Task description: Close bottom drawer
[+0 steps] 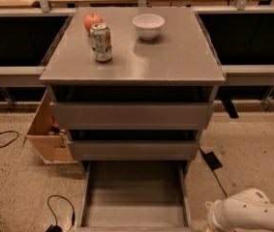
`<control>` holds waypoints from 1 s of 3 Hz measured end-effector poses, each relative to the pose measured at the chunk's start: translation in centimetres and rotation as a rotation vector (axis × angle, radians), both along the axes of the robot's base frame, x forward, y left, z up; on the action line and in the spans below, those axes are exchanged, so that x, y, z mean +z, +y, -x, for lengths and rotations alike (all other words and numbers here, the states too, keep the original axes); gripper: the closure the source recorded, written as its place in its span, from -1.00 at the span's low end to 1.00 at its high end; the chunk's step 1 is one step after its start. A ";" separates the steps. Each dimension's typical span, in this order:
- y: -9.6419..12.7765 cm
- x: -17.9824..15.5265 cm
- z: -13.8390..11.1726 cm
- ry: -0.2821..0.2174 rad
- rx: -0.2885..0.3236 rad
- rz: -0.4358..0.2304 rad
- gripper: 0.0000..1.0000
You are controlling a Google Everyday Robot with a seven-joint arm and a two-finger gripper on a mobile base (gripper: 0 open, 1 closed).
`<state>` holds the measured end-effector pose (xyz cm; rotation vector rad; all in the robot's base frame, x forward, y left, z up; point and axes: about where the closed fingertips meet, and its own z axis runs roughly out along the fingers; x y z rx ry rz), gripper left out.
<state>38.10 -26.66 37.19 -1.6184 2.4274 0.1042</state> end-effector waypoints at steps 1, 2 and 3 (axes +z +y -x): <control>0.1 -6.5 3.4 0.076 -0.037 -0.058 0.00; 2.4 -13.9 7.7 0.102 -0.064 -0.189 0.62; 4.2 -17.6 9.2 0.060 -0.068 -0.289 1.00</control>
Offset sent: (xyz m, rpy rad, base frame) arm -0.1133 0.0245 -0.1926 0.2747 0.1401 -0.0825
